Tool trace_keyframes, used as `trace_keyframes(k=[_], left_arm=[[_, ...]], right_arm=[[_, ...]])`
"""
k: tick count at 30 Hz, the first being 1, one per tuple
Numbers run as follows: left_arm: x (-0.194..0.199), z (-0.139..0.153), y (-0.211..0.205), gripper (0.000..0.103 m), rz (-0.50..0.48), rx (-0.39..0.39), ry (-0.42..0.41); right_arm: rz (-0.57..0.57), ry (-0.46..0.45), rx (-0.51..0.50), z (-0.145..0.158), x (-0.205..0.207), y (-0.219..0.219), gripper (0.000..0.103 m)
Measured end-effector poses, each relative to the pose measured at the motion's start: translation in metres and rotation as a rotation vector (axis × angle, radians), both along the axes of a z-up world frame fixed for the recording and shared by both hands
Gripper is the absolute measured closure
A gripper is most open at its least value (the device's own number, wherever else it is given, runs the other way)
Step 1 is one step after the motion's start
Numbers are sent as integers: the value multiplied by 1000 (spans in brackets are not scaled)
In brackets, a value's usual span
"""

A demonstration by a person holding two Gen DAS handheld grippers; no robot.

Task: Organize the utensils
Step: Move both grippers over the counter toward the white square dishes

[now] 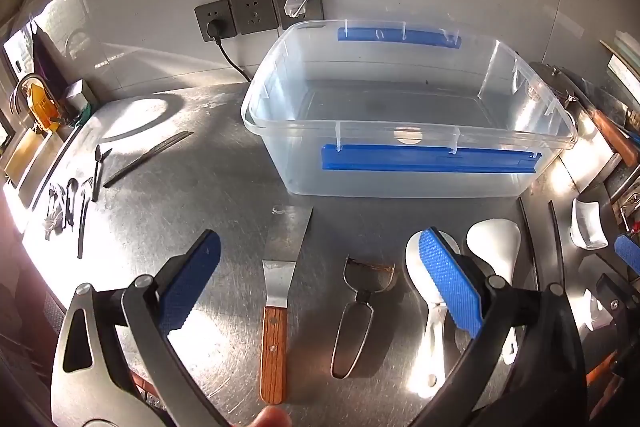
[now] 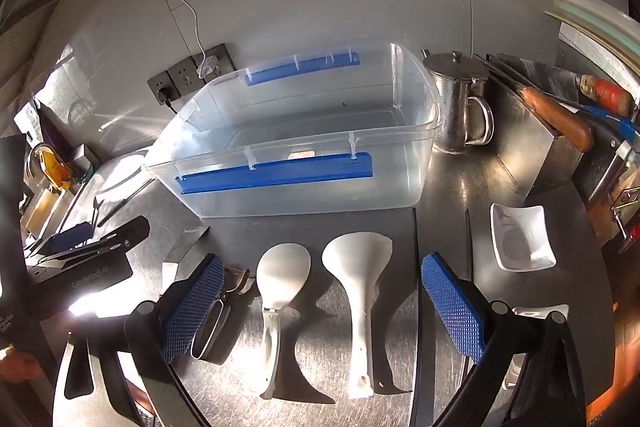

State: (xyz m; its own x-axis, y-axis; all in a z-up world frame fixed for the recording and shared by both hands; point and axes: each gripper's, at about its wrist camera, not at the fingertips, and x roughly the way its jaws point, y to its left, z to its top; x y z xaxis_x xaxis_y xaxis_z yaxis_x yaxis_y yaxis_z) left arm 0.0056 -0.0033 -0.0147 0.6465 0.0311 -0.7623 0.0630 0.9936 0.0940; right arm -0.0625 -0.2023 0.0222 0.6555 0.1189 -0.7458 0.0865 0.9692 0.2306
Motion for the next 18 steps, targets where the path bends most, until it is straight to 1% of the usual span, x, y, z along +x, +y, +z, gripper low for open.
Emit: trace_keyframes(k=[2, 5, 7, 8, 9, 11, 13, 14, 16, 18], left_arm=[[1, -5, 2, 8, -12, -20, 24], [5, -19, 3, 8, -19, -12, 114], [4, -29, 6, 8, -11, 23, 149], [3, -34, 8, 8, 8, 59, 160], [0, -38, 9, 8, 21, 89, 161], [-5, -43, 13, 8, 34, 102, 159], [-5, -43, 19, 8, 53, 55, 173], [-4, -41, 22, 8, 61, 23, 176], [0, -32, 27, 8, 71, -23, 163], [5, -23, 29, 8, 75, -41, 137]], right_arm=[[-13, -6, -21, 1, -2, 0, 4], [-23, -16, -30, 4, -3, -2, 4], [-54, -19, -77, 4, -5, -3, 4], [-65, -25, -101, 3, -6, -4, 4], [-71, -33, -112, 2, -7, -4, 4], [-69, -30, -104, 0, -5, -6, 4], [-57, -17, -81, -3, -4, -7, 4], [-58, -4, -89, -4, -3, -6, 4], [-50, 13, -102, -7, -2, -4, 4], [-43, 24, -85, -9, 0, -3, 4]])
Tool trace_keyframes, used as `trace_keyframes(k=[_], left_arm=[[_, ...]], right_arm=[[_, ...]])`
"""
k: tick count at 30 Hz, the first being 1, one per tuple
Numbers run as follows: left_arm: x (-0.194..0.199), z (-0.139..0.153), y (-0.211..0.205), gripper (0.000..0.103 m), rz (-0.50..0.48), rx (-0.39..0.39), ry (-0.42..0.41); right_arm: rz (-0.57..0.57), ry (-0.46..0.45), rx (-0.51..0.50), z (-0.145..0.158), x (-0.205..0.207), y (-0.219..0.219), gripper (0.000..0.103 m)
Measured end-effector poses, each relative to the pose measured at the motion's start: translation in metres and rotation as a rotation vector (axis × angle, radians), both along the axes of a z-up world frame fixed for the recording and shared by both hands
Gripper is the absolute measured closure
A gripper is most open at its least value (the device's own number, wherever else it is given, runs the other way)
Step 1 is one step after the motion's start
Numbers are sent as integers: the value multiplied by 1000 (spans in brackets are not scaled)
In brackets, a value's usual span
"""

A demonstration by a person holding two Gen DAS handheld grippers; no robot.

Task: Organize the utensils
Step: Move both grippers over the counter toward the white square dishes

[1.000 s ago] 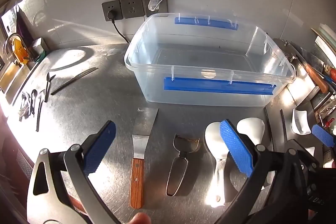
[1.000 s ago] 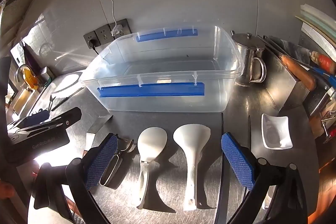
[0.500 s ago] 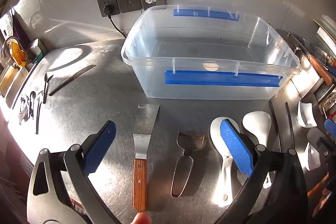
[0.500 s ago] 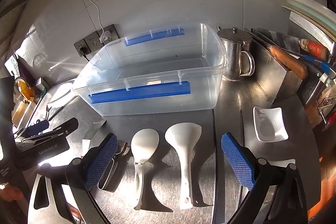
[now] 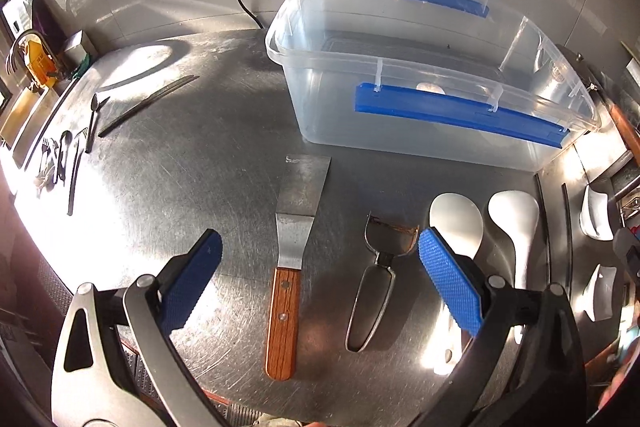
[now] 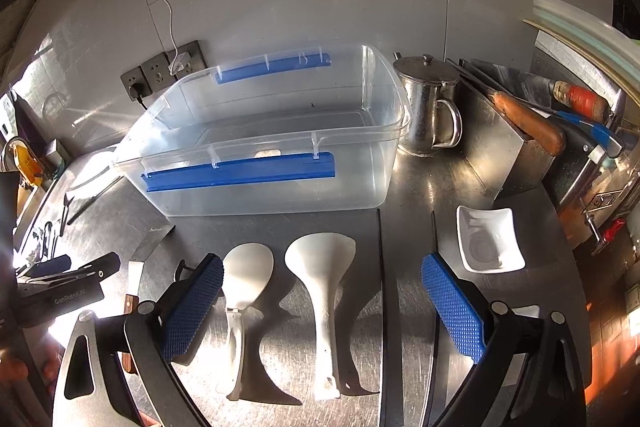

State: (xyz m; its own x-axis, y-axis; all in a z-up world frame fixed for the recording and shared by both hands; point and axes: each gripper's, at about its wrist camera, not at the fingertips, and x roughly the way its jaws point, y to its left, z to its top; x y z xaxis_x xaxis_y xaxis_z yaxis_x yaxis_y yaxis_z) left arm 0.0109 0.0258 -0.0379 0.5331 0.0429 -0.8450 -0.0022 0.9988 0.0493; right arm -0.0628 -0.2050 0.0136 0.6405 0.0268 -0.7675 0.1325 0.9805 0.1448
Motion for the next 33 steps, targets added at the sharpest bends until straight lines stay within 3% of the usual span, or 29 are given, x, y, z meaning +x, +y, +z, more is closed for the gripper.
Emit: trace_keyframes(k=[6, 12, 16, 19, 33], left_arm=[[6, 13, -5, 8, -35, 2, -29], [10, 9, -12, 8, -88, -32, -34], [7, 16, -27, 8, -148, 31, -105], [5, 17, -34, 8, -175, 16, -108], [7, 26, -28, 8, -205, -14, -172]], right_arm=[[-30, 99, 46, -16, 4, 4, 4], [-29, 122, 13, -20, 0, 16, 4], [-54, 135, 45, -19, -8, 13, 4], [-85, 136, 45, -18, -16, 14, 4], [-54, 172, 97, -21, -20, 31, 4]])
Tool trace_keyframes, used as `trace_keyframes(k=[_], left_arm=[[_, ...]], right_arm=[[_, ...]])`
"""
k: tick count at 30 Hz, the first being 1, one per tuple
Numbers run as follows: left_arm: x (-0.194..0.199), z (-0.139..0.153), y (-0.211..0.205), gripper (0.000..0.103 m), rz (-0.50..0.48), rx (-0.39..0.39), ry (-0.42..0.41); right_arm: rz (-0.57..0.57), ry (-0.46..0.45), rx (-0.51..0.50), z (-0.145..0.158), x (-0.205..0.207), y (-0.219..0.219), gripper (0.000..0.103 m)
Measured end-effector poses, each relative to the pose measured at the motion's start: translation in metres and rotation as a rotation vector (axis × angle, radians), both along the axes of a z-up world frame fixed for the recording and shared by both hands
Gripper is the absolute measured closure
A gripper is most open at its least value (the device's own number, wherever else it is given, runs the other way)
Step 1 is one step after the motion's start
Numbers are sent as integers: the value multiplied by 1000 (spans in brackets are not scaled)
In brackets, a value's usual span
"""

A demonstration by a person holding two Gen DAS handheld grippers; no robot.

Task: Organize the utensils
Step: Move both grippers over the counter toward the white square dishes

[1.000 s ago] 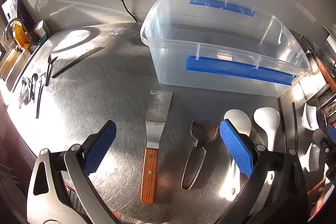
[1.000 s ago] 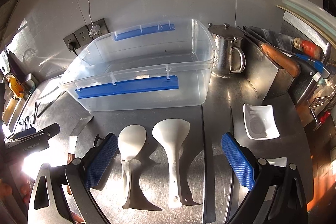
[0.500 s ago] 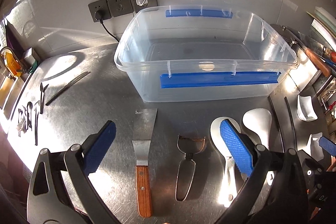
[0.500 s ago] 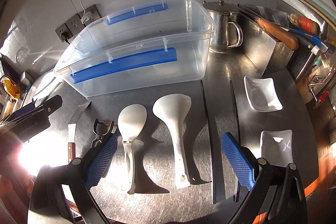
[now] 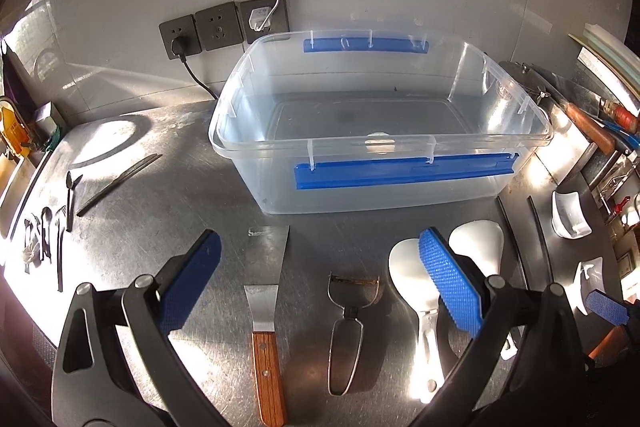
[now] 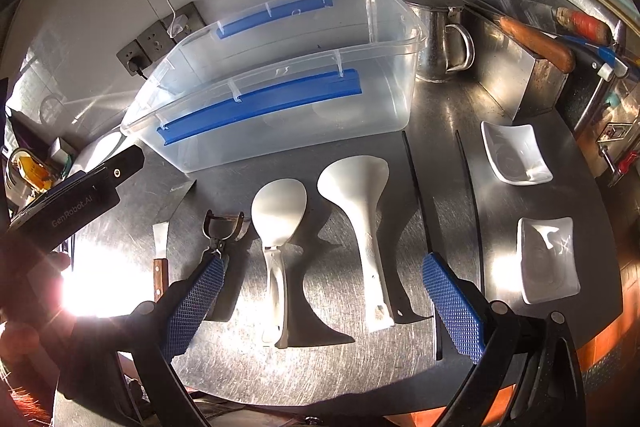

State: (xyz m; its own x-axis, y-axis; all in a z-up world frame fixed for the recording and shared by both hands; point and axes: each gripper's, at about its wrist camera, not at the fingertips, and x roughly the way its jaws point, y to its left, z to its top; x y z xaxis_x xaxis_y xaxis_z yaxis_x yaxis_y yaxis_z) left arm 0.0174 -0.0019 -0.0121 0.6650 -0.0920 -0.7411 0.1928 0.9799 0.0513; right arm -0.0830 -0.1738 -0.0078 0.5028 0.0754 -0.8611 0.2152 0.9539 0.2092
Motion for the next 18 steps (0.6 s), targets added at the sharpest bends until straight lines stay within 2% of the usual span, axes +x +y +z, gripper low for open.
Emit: trace_keyframes(k=[5, 11, 13, 15, 18], left_arm=[[5, 2, 0, 8, -29, -13, -12], [11, -7, -9, 8, -106, -22, 20], [10, -9, -19, 8, -147, -22, 31], [6, -11, -34, 8, -198, -21, 38], [-4, -13, -66, 8, -280, -55, 75]], right_arm=[[5, 34, 4, -7, 3, 11, 4], [-40, -14, 30, -1, -1, 1, 4], [-65, -16, -14, 4, -5, -11, 4], [-100, -10, -109, 7, -10, -30, 4], [-139, 20, -185, 2, -19, -75, 4]])
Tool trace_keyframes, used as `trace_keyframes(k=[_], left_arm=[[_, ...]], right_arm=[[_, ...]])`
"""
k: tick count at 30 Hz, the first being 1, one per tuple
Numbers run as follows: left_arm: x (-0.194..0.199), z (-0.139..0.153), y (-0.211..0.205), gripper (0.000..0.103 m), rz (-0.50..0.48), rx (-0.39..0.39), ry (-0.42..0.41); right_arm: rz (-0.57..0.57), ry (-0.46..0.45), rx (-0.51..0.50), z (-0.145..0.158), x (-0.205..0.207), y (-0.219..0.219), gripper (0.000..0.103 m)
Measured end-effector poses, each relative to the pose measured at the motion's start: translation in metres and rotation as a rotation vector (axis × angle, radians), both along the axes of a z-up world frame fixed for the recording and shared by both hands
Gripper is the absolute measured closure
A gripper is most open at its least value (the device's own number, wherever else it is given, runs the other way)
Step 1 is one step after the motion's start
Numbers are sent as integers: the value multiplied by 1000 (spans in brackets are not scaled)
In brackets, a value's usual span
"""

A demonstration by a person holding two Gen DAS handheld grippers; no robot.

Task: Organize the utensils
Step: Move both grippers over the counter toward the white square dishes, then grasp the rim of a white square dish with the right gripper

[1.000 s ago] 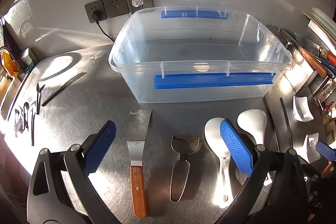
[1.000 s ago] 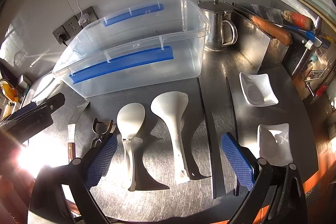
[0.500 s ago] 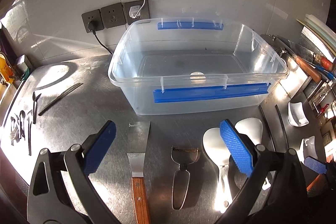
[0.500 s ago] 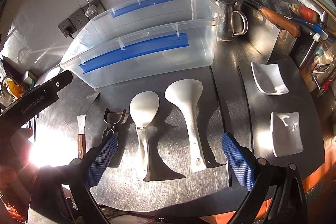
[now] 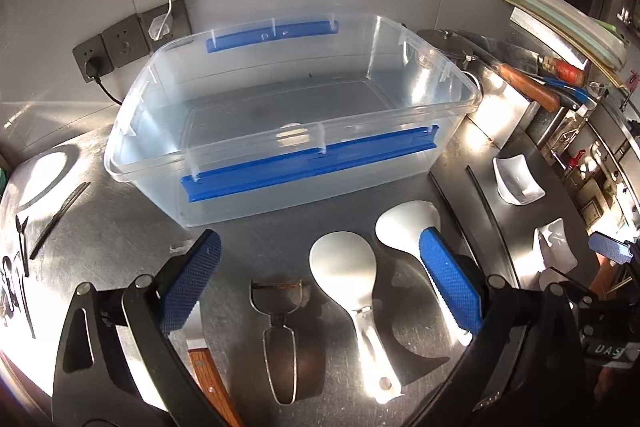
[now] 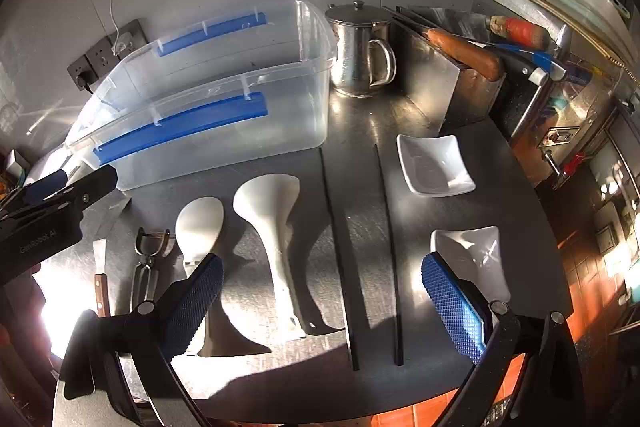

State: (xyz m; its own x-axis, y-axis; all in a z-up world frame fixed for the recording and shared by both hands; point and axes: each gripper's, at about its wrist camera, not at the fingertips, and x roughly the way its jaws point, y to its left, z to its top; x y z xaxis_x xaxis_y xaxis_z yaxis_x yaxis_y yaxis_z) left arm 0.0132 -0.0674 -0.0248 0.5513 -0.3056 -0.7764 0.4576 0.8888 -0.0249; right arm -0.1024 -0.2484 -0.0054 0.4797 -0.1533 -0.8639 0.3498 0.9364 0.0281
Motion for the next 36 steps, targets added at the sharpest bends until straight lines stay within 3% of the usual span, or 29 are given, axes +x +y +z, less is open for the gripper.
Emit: trace_keyframes(k=[4, 8, 16, 18, 19, 20, 22, 24, 27, 30, 32, 34, 36], left_arm=[[-18, -7, -56, 8, -59, -24, 56], [-32, -24, -119, 8, -66, -11, 126], [-63, -58, -201, 8, -101, -1, 209], [-68, -66, -209, 16, -118, -3, 249], [-69, -69, -211, 26, -125, -1, 266], [-69, -71, -213, 33, -126, 5, 282], [-68, -77, -213, 39, -131, 3, 308], [-68, -83, -214, 51, -155, -12, 331], [-66, -92, -221, 62, -198, -35, 387], [-67, -102, -230, 63, -243, -49, 439], [-67, -112, -238, 73, -267, -50, 479], [-66, -118, -243, 77, -277, -36, 502], [-64, -124, -246, 82, -276, -21, 514]], right_arm=[[-51, 12, -19, -10, -10, -70, 4], [-19, 35, 15, -26, -17, -122, 4], [79, 86, 97, -59, -26, -180, 5], [106, 90, 123, -63, -23, -185, 5], [119, 93, 136, -64, -22, -187, 6], [129, 101, 144, -66, -21, -188, 8], [150, 122, 167, -72, -20, -188, 28], [163, 154, 203, -81, -19, -189, 40], [167, 185, 261, -91, -19, -189, 48], [192, 197, 304, -97, -18, -184, 52], [208, 212, 311, -101, -15, -178, 60], [224, 230, 314, -105, -11, -174, 74], [237, 243, 312, -109, -9, -169, 80]])
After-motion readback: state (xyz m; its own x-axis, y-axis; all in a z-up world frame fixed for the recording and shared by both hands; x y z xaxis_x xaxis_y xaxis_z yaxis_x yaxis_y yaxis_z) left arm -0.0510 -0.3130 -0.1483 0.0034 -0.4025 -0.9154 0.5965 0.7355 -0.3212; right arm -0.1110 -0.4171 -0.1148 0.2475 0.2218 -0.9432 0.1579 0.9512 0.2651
